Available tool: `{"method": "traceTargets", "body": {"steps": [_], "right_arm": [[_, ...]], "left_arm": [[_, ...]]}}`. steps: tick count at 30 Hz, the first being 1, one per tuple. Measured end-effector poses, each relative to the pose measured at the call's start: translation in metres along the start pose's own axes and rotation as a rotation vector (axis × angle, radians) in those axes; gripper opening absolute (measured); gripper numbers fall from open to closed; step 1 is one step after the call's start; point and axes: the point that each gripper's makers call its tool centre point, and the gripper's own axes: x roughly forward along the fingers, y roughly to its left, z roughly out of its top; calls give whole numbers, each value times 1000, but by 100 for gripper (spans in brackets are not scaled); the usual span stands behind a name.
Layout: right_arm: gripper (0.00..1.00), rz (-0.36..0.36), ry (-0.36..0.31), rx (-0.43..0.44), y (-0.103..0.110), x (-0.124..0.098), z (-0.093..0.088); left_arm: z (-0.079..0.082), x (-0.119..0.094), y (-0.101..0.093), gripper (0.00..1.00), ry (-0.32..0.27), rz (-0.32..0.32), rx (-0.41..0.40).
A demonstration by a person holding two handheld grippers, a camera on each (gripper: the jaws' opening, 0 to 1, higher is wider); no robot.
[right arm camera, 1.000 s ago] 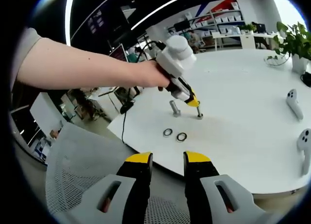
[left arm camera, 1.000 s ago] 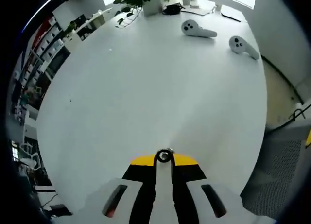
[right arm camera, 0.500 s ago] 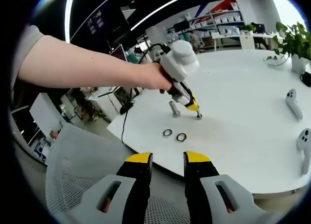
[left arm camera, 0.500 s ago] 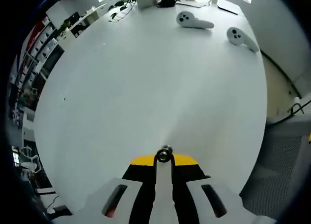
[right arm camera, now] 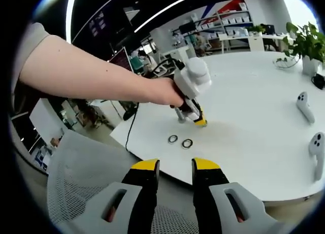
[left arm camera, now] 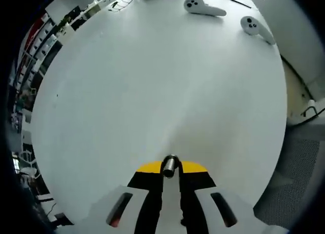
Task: Place the washer onto the threaded stud by aligning its center hole with the stud, sliding it down to the base, and recovering from edge contact or off-axis alignment until the washer reaches the visible bottom stop.
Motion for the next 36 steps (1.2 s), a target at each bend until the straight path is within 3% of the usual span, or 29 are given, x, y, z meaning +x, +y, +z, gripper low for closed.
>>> {"method": "traceTargets", "body": {"steps": [3, 5, 11, 16, 20, 25, 29, 36], "right_arm": [[28, 1, 2, -4, 0, 0, 0], [28, 0, 3, -4, 0, 0, 0], [28, 5, 9, -8, 1, 1, -1], [28, 13, 15, -14, 3, 1, -1], [28, 14, 19, -21, 4, 1, -2], [28, 23, 26, -26, 5, 1, -4], [28, 35, 32, -28, 8, 1, -5], [28, 38, 53, -33, 9, 2, -8]], "left_arm": [[-2, -2, -1, 10, 6, 0, 3], [-4, -2, 1, 16, 5, 11, -16], [-1, -20, 7, 18, -68, 54, -63], [0, -45, 9, 18, -179, 71, -167], [-11, -59, 6, 18, -217, 74, -201], [-29, -81, 1, 18, -322, 104, -321], [-50, -90, -6, 20, -319, 126, -315], [-82, -124, -6, 20, -403, 168, -398]]}}
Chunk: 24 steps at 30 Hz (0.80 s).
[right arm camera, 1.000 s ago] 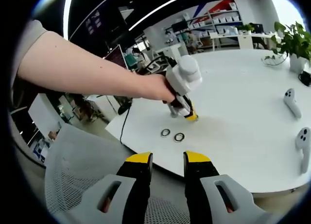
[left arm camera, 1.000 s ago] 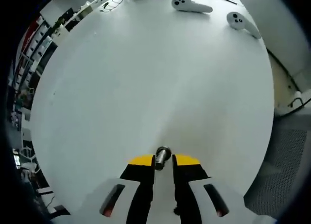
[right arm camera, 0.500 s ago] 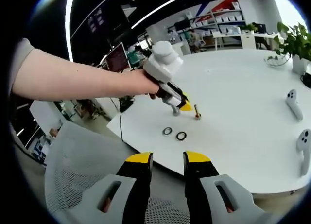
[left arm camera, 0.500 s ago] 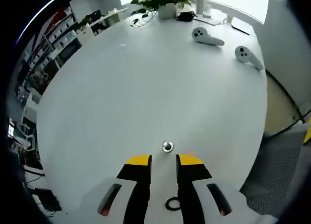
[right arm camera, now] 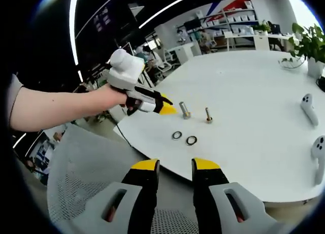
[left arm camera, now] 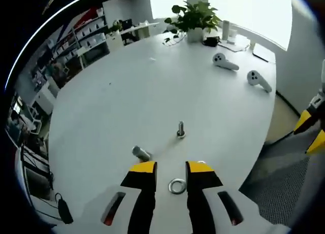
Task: Place the washer onto the threaded stud by aligning its center hole with the stud, sliding it down to the base, and recovering from edge contact or off-axis alignment until the washer reaches the visible bottom stop.
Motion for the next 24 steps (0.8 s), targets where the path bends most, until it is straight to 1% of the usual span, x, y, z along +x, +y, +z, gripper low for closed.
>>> {"method": "traceTargets", "body": {"steps": [3, 4, 5, 7, 8, 11, 12, 14, 17, 20, 23, 24], "right_arm": [[28, -12, 7, 10, -2, -1, -2], [28, -17, 7, 15, -4, -1, -2], [28, -20, 6, 19, -5, -1, -2], [28, -27, 9, 8, -4, -2, -2], [28, -30, 17, -19, -4, -2, -3], [29, -22, 41, -22, -2, -1, -7], [29, -24, 45, -28, -3, -1, -8], [30, -32, 37, -35, -4, -1, -6], [30, -39, 36, -47, -5, -2, -5], [30, -50, 53, -60, -6, -2, -8], [30, -65, 70, -59, -9, -1, -10], [30, -70, 73, -60, -10, -2, -11]], "left_arm": [[-15, -12, 9, 20, 15, 10, -28], [-17, -20, 11, 20, 2, 14, -43], [-17, -29, 14, 20, -24, 19, -55], [-20, -43, 21, 20, -48, 30, -60], [-23, -48, 23, 20, -52, 34, -60], [-36, -62, 29, 20, -59, 34, -80], [-38, -66, 29, 20, -65, 34, -87], [-40, -77, 27, 21, -106, 24, -123], [-46, -89, 24, 21, -121, 22, -125], [-55, -101, 21, 22, -144, 9, -137], [-58, -111, 18, 23, -170, -12, -180], [-59, -116, 17, 24, -166, -16, -174]]}}
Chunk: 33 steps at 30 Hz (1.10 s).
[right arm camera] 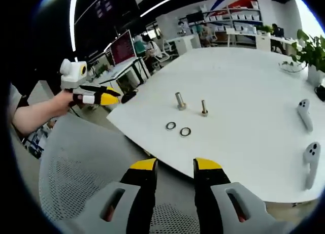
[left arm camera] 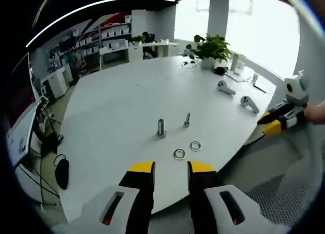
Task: Place the washer onto the threaded stud by aligning its center hole with the stud, sliding it down to the base, and recovering from edge contact or off-axis alignment until the washer reaches the visible bottom stop.
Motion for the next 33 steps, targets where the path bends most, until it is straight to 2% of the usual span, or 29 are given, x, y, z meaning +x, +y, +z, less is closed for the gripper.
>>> {"method": "traceTargets", "body": {"steps": [1, 2, 4, 7, 11, 13, 14, 16, 19, 21, 22, 25, 26, 30, 33], "right_arm": [[30, -5, -5, -3, -1, -1, 1], [30, -25, -46, -3, -5, -3, 8], [30, -49, -78, 3, -9, -5, 14], [30, -53, -67, 27, -12, -5, 11], [30, -43, -5, 43, -11, 0, 0], [30, -41, 14, 44, -10, 2, -2], [30, -36, 20, 45, -10, 3, -2], [29, -21, 16, 51, -7, 2, -2], [29, -42, -17, 80, -12, -1, 1], [29, -47, -21, 95, -13, -2, 1], [29, -49, -15, 99, -13, -1, 0], [29, -55, 10, 91, -13, 1, -5], [29, -60, 12, 92, -13, 0, -4], [29, -62, -11, 103, -15, -1, -1], [29, -52, -27, 114, -14, -1, 1]], "left_arm": [[3, -3, -1, 24, -18, -5, 2], [6, -6, -2, 24, -31, -13, -5], [6, -14, 1, 25, -41, -15, 0], [2, -19, 4, 25, -56, -26, -16], [-7, -24, 3, 25, -59, -29, -19], [-14, -27, 1, 25, -56, -31, -103], [-16, -28, 2, 25, -56, -33, -97], [-19, -27, -1, 25, -62, -30, -74], [-25, -22, -4, 26, -62, -42, -43], [-37, -17, -8, 27, -31, -66, -34], [-42, -16, -10, 27, -10, -91, -53], [-37, -15, -12, 30, -49, -131, -137], [-39, -14, -10, 31, -43, -131, -162], [-38, -12, -8, 28, -39, -117, -152], [-43, -11, -9, 28, -14, -108, -132]]}}
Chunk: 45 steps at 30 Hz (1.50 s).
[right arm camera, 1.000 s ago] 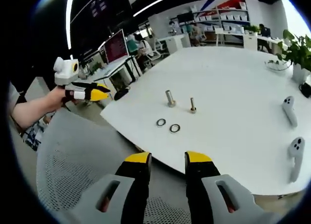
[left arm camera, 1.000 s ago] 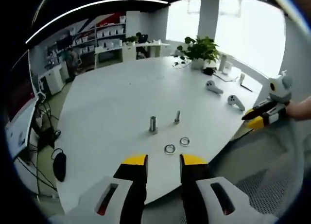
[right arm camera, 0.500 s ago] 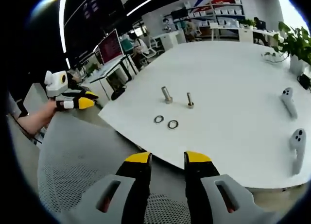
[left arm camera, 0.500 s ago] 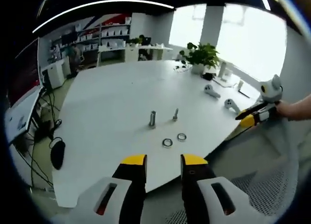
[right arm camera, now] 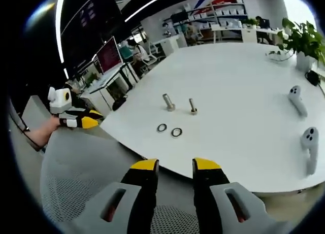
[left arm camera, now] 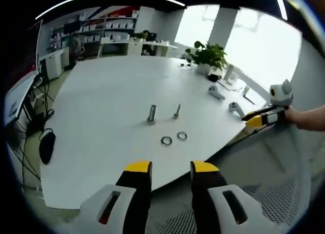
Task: Place the washer onto the threaded stud by aligning its center hole with the stud, sliding it down to the base, and recovering from edge contact or off-axis alignment until the washer reaches the visible bottom stop.
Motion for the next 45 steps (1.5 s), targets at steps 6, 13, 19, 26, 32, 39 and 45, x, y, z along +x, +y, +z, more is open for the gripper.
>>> {"method": "traceTargets", "body": {"steps": [6, 13, 19, 26, 32, 39, 45], "right_arm": [[29, -5, 36, -7, 1, 2, -7], [30, -17, 68, -6, 0, 3, -12], [32, -36, 86, -17, -3, 2, -15], [34, -37, 131, -41, -3, 3, -21], [38, -97, 129, -140, -12, 1, -15], [44, -56, 187, -238, -5, 9, -13], [44, -44, 225, -259, -10, 18, -10]], "left_arm": [[0, -1, -2, 30, -6, -11, 5], [2, -3, 4, 33, -23, 4, -18], [1, -2, 0, 33, -17, -7, -8], [4, -3, 4, 32, -38, 9, -21], [4, -4, 6, 32, -43, 20, -35], [4, -4, 7, 31, -41, 12, -28], [6, -4, 5, 31, -51, 3, -25]]}}
